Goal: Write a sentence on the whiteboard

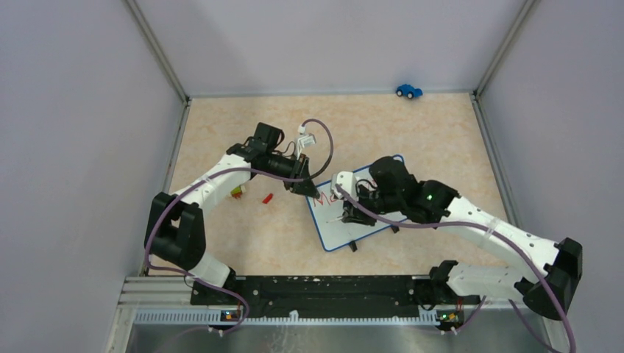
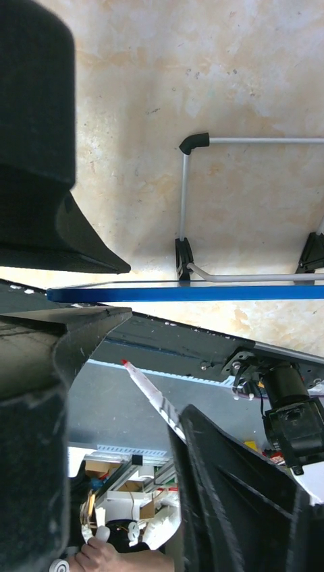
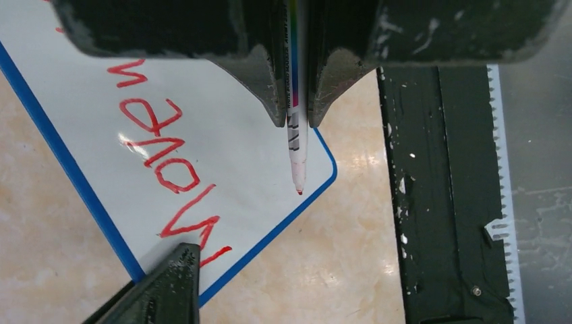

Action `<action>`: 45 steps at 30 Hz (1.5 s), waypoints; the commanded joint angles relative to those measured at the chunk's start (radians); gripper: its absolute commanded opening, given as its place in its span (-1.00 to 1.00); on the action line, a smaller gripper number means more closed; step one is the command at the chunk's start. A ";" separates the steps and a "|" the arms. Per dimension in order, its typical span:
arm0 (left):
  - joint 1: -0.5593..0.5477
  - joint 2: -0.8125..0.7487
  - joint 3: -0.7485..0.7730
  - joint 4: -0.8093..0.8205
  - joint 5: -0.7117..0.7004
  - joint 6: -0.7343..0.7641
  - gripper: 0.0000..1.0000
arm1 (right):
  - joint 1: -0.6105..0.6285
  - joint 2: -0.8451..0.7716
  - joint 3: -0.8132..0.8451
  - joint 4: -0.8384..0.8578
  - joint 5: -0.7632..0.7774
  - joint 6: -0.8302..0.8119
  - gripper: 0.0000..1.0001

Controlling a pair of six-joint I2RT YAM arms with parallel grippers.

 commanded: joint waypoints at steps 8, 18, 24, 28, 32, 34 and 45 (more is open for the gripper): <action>-0.001 0.022 0.019 -0.005 0.016 0.018 -0.70 | 0.183 0.054 -0.080 0.235 0.189 -0.047 -1.00; -0.001 0.013 0.011 0.001 0.003 0.014 -1.00 | 0.222 0.004 -0.187 0.278 0.314 -0.099 -1.00; -0.001 0.017 0.007 0.017 -0.012 -0.009 -1.00 | 0.222 -0.025 -0.208 0.295 0.325 -0.089 -1.00; 0.000 -0.003 -0.002 0.038 -0.059 -0.046 -1.00 | 0.221 -0.044 -0.209 0.302 0.333 -0.082 -1.00; 0.003 -0.050 -0.056 0.126 -0.113 -0.131 -1.00 | 0.223 -0.057 -0.208 0.291 0.347 -0.080 -1.00; 0.003 -0.077 -0.085 0.174 -0.147 -0.163 -1.00 | 0.222 -0.064 -0.206 0.287 0.345 -0.081 -1.00; 0.005 -0.078 -0.072 0.194 -0.276 -0.160 -1.00 | 0.201 -0.066 -0.224 0.298 0.373 -0.079 -1.00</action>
